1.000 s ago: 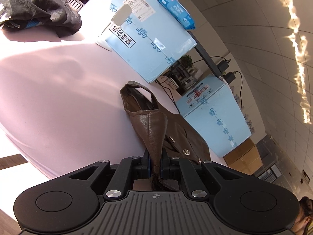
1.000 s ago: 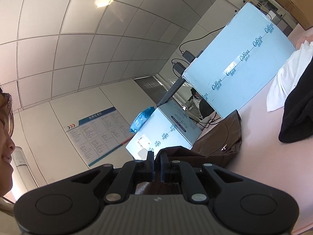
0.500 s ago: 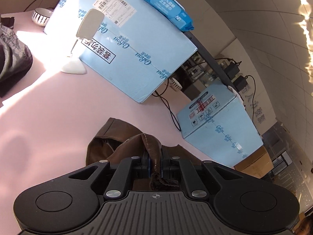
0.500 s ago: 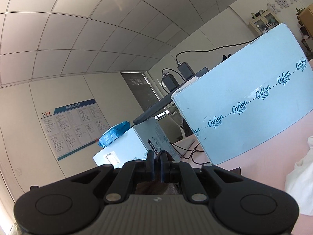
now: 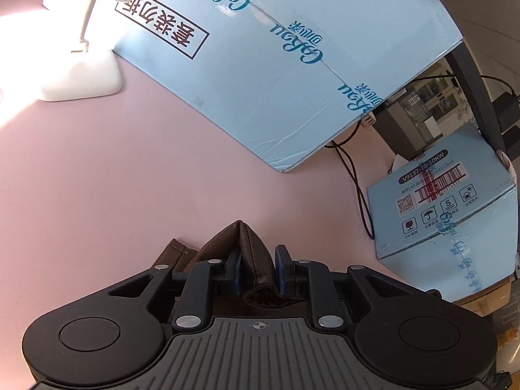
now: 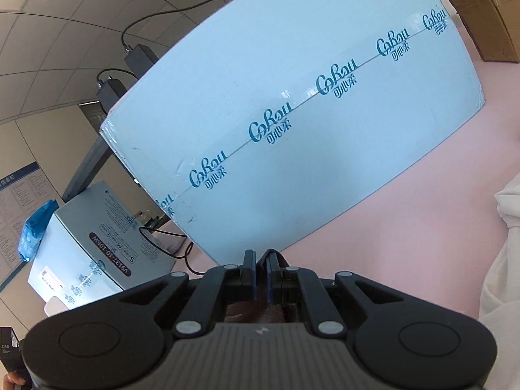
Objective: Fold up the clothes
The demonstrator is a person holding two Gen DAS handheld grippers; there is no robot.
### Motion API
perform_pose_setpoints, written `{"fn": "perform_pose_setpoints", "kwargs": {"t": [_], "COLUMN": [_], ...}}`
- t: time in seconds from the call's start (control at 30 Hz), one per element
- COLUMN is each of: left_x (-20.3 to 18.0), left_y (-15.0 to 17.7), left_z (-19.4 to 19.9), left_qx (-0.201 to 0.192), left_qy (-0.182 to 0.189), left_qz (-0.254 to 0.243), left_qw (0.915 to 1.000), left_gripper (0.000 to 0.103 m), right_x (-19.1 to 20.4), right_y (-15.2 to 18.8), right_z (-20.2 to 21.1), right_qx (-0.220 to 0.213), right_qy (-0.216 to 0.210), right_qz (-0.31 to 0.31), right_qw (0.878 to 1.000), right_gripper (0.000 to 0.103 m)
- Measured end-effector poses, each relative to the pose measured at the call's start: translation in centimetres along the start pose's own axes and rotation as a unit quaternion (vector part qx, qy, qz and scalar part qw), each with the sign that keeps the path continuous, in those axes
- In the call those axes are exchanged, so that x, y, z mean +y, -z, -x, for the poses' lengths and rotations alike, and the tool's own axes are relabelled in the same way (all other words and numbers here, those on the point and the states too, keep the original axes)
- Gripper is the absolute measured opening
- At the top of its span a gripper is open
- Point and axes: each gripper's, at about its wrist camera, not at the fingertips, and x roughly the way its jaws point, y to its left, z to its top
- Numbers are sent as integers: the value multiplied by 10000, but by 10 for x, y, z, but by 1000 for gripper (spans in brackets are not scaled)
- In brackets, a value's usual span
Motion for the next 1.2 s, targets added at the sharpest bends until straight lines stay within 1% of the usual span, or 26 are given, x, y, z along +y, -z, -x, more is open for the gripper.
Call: {"fn": "perform_pose_setpoints", "kwargs": {"t": [0.1, 0.17, 0.2, 0.23, 0.27, 0.3, 0.33, 0.37, 0.4, 0.47, 0.53, 0.57, 0.6, 0.63, 0.67, 0.7, 0.77, 0.83, 0.87, 0.9, 0.97, 1.0, 1.03, 1.07, 1.13, 1.2], "left_x": [9, 13, 16, 18, 21, 21, 22, 22, 22, 24, 31, 35, 39, 42, 42, 43, 37, 30, 27, 28, 30, 35, 41, 46, 51, 55], "left_y": [-5, -7, -9, -10, -12, -18, -21, -25, -28, -34, -35, -34, -30, -22, -14, -3, 21, 39, 47, 51, 57, 58, 58, 58, 62, 64], "left_z": [-9, -10, -7, -4, 3, 7, 21, 30, 48, 85, 104, 114, 116, 112, 108, 105, 96, 85, 79, 75, 66, 64, 62, 63, 67, 70], "left_qx": [99, 123, 143, 161, 159, 130, -31, -157, -450, -1068, -1299, -1391, -1183, -765, -528, -311, -200, -244, -266, -302, -374, -411, -458, -512, -646, -714], "left_qy": [167, 302, 423, 471, 480, 468, 469, 458, 403, 291, 345, 406, 550, 765, 859, 902, 640, 398, 276, 246, 188, 228, 303, 363, 203, 117], "left_qz": [200, 304, 424, 506, 626, 691, 775, 773, 700, 441, 337, 271, 172, 23, -63, -194, -564, -1120, -1398, -1489, -1664, -1618, -1543, -1508, -1563, -1578], "left_qw": [9996, 9990, 9981, 9975, 9968, 9964, 9959, 9958, 9957, 9929, 9903, 9891, 9913, 9941, 9949, 9952, 9962, 9926, 9894, 9881, 9852, 9857, 9865, 9866, 9854, 9848], "left_gripper": [30, 37, 42, 46, 49, 57, 69, 76, 81, 81, 83, 84, 84, 84, 84, 84, 84, 84, 84, 84, 84, 84, 82, 81, 53, 45], "right_x": [1, 3, 4, 4, 4, 3, 3, 2, 1, 2, 8, 13, 19, 25, 32, 38, 54, 67, 76, 83, 88, 87, 85, 82, 78, 77], "right_y": [2, 3, 3, 3, 3, 2, 0, -3, -6, -11, -15, -17, -18, -17, -12, -7, 8, 19, 29, 40, 59, 65, 63, 57, 48, 40], "right_z": [-19, -28, -31, -32, -28, -24, -19, -11, -3, 9, 22, 25, 27, 29, 30, 30, 23, 10, -6, -21, -33, -36, -34, -32, -24, -15], "right_qx": [144, 192, 201, 145, -44, -233, -431, -647, -845, -1025, -900, -671, -436, -147, 200, 401, 847, 1361, 1902, 2430, 2650, 2543, 2350, 2096, 1486, 931], "right_qy": [275, 416, 475, 549, 657, 765, 842, 856, 848, 639, 64, -239, -542, -995, -1623, -1905, -2239, -2427, -2483, -2397, -1775, -1577, -1512, -1181, -514, 70], "right_qz": [220, 390, 466, 508, 480, 452, 425, 398, 365, 309, 345, 394, 428, 408, 271, 154, 82, 171, 276, 402, 595, 721, 754, 768, 875, 1126], "right_qw": [9993, 9982, 9976, 9971, 9967, 9958, 9946, 9934, 9921, 9922, 9953, 9967, 9967, 9941, 9862, 9807, 9709, 9604, 9494, 9391, 9459, 9515, 9572, 9676, 9837, 9892], "right_gripper": [10, 19, 40, 71, 91, 94, 94, 94, 94, 94, 94, 94, 94, 94, 94, 94, 94, 94, 92, 89, 85, 79, 79, 81, 91, 92]}}
